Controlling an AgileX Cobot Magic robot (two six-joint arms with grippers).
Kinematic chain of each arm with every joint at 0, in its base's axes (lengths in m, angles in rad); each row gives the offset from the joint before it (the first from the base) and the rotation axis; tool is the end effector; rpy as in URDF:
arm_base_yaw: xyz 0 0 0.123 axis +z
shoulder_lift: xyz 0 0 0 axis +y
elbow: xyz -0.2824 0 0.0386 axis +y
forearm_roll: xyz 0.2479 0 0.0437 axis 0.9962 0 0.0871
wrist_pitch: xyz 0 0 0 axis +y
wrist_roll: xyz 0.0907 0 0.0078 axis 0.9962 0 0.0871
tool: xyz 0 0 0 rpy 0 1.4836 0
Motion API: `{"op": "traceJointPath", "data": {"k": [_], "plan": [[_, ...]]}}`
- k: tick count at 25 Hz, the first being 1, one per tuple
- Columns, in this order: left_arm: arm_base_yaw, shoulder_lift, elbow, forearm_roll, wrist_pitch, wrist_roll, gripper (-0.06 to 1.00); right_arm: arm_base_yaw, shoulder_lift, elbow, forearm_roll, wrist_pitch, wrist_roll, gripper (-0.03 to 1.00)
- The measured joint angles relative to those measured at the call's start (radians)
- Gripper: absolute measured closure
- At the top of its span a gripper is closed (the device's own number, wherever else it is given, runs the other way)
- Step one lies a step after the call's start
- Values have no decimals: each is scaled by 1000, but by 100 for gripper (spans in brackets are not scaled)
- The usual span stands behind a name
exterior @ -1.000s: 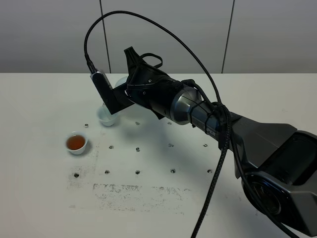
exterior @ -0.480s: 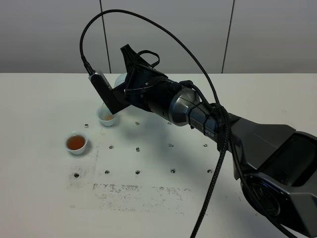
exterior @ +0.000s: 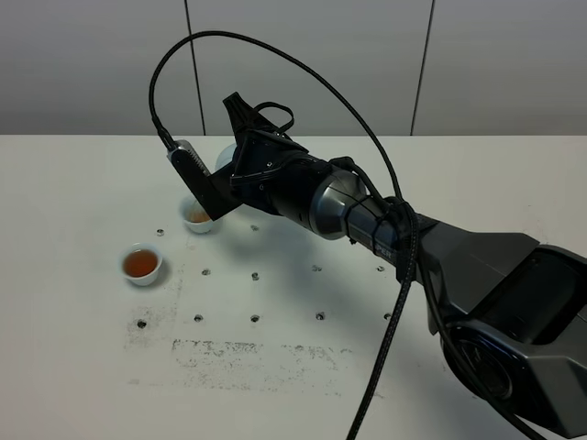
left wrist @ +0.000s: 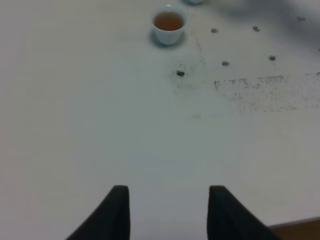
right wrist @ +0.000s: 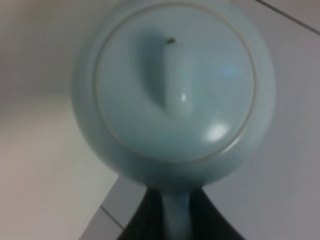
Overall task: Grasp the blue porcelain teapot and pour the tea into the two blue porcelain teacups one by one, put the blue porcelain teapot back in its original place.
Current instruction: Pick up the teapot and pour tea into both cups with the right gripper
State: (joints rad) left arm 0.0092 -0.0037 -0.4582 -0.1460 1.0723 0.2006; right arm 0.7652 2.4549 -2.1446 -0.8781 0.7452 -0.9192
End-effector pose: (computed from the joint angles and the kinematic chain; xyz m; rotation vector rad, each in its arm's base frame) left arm -0.0016 -0.0117 0.2653 0.2037 2.0752 -0.0490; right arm 0.4287 0.3458 0.1848 -2.1535 1.1409 -1.0610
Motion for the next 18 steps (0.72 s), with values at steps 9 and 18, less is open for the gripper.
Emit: {"op": "traceJointPath", "data": {"k": [9,18], "plan": [[0,0,0,0,0,0,52,0,0,2,-52,-1,0,89],[0,0,0,0,0,0,52,17,0,2,-120,-3,0,89]]}}
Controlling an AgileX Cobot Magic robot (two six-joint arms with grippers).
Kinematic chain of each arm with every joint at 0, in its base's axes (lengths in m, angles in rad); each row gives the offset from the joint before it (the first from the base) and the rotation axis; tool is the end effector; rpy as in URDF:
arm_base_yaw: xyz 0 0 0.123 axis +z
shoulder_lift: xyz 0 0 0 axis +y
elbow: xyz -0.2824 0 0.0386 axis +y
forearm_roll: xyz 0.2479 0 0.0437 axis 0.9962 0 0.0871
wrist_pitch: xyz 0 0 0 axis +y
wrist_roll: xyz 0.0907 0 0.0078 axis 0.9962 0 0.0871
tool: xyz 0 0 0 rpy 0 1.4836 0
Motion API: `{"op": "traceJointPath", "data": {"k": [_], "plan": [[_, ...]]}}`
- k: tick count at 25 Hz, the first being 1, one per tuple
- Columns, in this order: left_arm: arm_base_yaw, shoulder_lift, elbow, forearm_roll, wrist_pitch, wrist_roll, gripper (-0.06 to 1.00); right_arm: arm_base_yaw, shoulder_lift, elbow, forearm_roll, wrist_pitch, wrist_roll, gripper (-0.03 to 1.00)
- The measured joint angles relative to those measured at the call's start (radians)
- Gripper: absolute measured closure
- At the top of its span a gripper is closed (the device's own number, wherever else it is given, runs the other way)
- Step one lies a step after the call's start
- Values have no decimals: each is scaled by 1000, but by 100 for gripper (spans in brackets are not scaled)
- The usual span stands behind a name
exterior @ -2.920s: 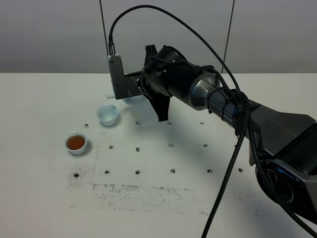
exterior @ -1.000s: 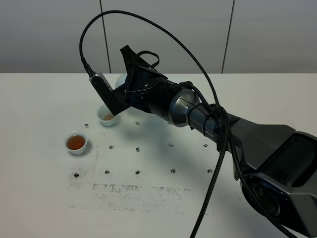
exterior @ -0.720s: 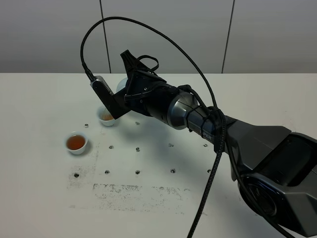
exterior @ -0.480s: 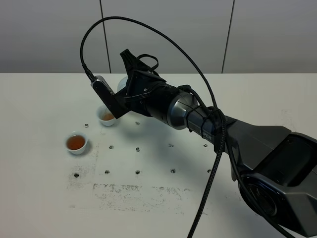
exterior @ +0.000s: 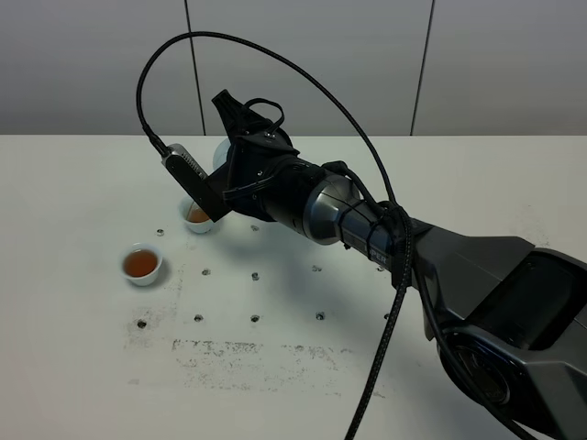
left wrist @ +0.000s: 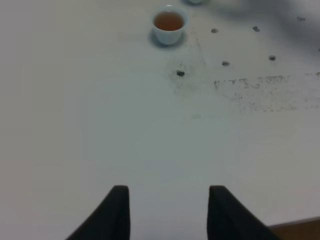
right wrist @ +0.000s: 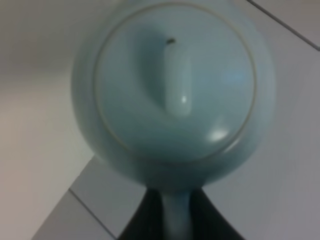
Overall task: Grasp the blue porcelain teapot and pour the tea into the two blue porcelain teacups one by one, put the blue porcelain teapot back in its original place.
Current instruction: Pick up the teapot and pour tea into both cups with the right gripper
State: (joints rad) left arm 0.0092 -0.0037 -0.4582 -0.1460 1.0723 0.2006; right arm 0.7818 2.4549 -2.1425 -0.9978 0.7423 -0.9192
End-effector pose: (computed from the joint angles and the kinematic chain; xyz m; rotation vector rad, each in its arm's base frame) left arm -0.0016 -0.0117 0.2653 0.2037 2.0752 -0.0490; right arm 0.4268 0.3508 0.1900 -2.1682 1.0231 -1.1833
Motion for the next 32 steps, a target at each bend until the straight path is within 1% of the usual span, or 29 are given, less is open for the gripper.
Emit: {"op": "traceJointPath", "data": {"k": [5,17,32], "plan": [[0,0,0,0,0,0,52,0,0,0,-27,-3,0,89],[0,0,0,0,0,0,52,1,0,0,-53,-18,-1,89],[0,0,0,0,0,0,52,1,0,0,-56,-19,-1,89]]}}
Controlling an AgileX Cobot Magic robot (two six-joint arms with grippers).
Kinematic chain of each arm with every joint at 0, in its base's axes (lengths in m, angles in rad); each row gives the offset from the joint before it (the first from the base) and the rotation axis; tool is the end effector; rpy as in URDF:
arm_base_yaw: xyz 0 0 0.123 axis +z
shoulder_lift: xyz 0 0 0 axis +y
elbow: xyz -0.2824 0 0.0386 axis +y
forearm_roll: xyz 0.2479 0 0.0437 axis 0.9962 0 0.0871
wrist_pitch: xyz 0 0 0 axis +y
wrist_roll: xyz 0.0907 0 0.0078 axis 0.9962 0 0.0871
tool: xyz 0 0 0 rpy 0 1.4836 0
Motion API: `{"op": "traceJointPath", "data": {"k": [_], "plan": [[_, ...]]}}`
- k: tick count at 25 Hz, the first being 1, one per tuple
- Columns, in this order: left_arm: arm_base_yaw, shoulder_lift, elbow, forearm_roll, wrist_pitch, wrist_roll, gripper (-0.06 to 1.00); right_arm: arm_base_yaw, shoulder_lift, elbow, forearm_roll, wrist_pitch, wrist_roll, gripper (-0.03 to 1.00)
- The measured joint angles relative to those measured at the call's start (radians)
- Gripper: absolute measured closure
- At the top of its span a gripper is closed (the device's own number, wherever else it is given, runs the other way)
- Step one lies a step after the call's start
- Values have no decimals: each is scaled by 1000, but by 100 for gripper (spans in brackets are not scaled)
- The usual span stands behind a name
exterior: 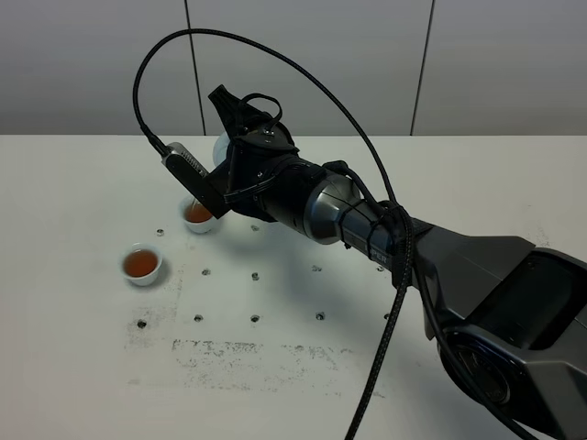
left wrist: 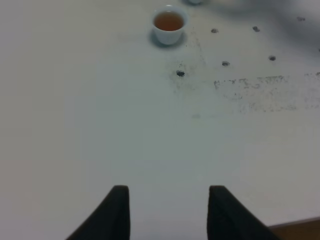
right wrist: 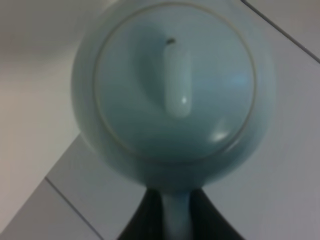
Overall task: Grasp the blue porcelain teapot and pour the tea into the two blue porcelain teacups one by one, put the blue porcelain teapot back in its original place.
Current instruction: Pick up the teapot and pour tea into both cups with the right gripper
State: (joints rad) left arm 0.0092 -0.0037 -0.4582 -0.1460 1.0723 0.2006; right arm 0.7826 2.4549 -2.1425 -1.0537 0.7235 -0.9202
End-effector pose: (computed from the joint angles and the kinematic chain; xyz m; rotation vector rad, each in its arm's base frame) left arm -0.0016 -0.0117 0.2653 0.2037 2.0752 -0.0490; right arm 0.4284 0.3520 0.1933 -2.1639 0.9581 -1.2337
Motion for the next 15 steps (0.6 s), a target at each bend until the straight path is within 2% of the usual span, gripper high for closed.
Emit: {"op": "traceJointPath", "data": {"k": [8,15], "plan": [[0,0,0,0,0,0,52,0,0,0,9,1,0,89],[0,0,0,0,0,0,52,-6,-10,0,142,12,1,89]]}}
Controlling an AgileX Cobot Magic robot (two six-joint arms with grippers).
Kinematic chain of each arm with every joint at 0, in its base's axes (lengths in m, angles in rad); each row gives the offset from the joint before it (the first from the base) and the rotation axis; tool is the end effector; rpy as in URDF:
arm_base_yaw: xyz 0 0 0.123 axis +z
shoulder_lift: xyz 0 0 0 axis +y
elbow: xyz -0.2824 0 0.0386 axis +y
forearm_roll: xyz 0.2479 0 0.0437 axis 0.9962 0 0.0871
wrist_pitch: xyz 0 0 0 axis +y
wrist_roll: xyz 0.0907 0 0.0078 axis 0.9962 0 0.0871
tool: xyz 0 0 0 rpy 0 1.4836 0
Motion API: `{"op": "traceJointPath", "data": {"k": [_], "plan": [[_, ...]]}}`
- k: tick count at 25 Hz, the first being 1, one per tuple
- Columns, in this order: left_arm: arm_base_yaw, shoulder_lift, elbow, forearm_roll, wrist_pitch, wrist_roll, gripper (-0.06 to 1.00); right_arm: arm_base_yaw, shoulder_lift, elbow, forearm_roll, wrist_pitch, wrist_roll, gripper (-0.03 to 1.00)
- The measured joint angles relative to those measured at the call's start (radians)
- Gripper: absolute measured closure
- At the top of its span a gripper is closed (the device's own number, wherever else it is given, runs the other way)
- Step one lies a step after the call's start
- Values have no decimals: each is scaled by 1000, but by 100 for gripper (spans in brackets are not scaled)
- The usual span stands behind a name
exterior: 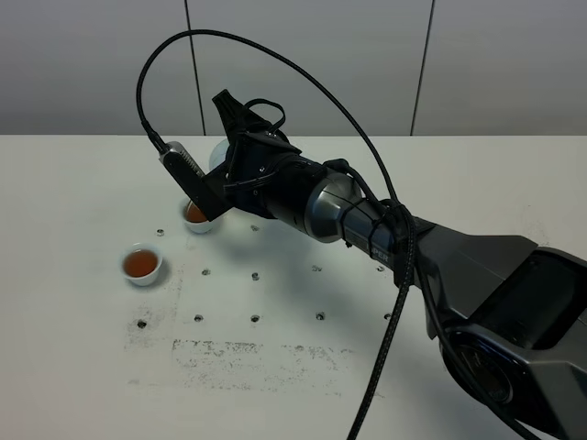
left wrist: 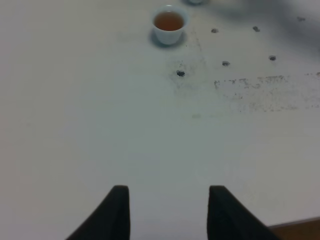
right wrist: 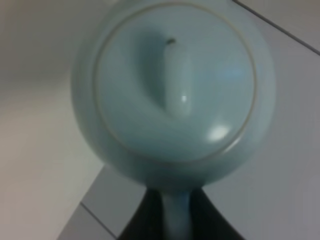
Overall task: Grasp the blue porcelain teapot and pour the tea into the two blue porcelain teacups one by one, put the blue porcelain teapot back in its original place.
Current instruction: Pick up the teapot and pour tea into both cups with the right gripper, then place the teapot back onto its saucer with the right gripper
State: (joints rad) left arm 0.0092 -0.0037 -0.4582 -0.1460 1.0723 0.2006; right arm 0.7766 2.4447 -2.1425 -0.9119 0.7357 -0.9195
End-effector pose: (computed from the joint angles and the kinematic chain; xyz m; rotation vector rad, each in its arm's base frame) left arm -0.0016 -0.0117 0.2653 0.2037 2.0752 -0.0490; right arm 0.4254 0.3502 0.1916 -2.1478 1.0914 -1.0902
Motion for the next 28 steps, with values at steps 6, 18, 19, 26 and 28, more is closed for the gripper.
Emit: {"op": "traceJointPath", "data": {"k": [6,18,19,26,28], "plan": [[0,0,0,0,0,0,52,-29,-23,0,145,17,42,89],[0,0,0,1,0,0,52,-61,-153,-6,641,92,121,89],[0,0,0,1,0,0,52,-63,-156,-6,670,95,143,89],[0,0,0,1,0,0,52,-84,-235,92,852,57,343,89],[0,0,0,1,0,0,52,-96,-271,163,888,28,391,89]]}}
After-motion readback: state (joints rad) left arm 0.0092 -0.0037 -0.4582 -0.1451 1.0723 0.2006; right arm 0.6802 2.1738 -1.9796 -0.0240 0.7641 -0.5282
